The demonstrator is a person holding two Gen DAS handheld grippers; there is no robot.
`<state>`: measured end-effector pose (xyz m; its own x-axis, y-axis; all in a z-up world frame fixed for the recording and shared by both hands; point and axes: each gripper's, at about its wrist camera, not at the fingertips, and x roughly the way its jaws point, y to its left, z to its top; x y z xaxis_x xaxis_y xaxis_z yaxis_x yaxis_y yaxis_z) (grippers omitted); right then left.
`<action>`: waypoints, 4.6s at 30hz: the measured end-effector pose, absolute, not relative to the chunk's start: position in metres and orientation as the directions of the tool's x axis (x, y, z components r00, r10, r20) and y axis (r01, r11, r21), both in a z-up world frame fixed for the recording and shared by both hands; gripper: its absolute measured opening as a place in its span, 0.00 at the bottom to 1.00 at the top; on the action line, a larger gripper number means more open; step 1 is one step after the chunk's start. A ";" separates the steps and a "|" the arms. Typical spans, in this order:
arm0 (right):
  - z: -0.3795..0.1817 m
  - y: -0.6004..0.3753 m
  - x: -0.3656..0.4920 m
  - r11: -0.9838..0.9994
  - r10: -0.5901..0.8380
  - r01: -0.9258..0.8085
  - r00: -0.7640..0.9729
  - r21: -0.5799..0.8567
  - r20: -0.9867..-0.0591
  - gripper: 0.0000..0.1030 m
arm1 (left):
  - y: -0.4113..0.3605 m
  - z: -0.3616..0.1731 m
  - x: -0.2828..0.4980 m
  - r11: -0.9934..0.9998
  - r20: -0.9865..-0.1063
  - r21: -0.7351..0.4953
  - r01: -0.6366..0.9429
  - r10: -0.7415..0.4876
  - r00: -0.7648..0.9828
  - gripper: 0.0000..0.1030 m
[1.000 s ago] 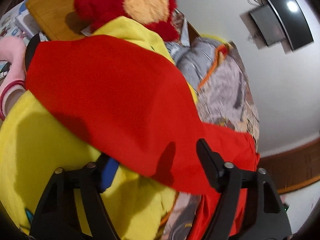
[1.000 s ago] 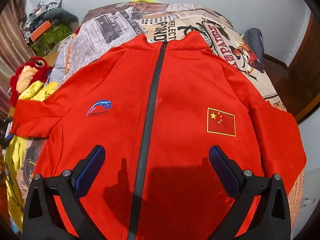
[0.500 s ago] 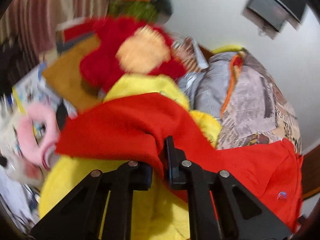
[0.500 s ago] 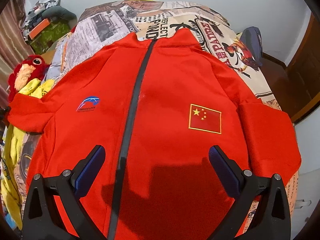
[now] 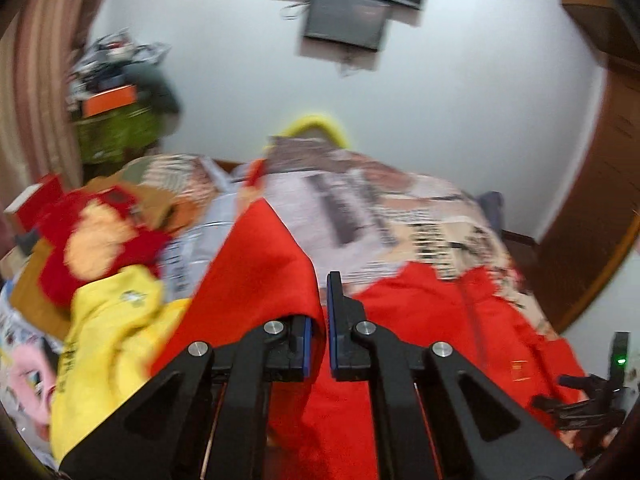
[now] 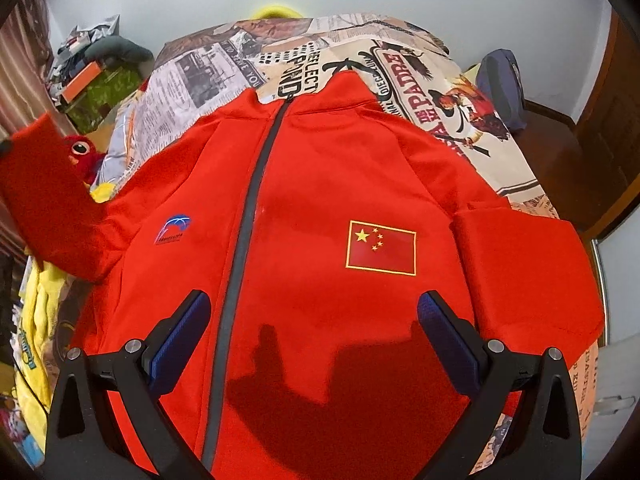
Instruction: Fold large clothes
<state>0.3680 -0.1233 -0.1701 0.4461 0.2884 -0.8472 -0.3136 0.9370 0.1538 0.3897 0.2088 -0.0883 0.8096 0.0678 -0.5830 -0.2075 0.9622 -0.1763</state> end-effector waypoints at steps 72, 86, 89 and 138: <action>-0.238 0.137 0.345 0.653 0.394 -0.744 0.173 0.143 -0.903 0.11 | 0.245 -0.260 0.301 0.978 -0.864 0.077 -0.192 0.161 0.476 0.65; -0.175 0.093 0.357 0.722 0.485 -0.676 0.342 0.148 -0.805 0.06 | 0.202 -0.287 0.350 0.994 -0.906 -0.001 -0.107 0.044 0.420 0.71; -0.146 0.063 0.358 0.753 0.507 -0.640 0.419 0.151 -0.753 0.06 | 0.201 -0.303 0.366 0.990 -0.917 0.055 -0.128 0.101 0.385 0.71; -0.174 -0.287 0.330 0.938 0.341 -0.103 0.442 0.331 -0.829 0.31 | 0.149 -0.198 0.334 0.973 -0.835 0.119 -0.200 0.206 0.510 0.80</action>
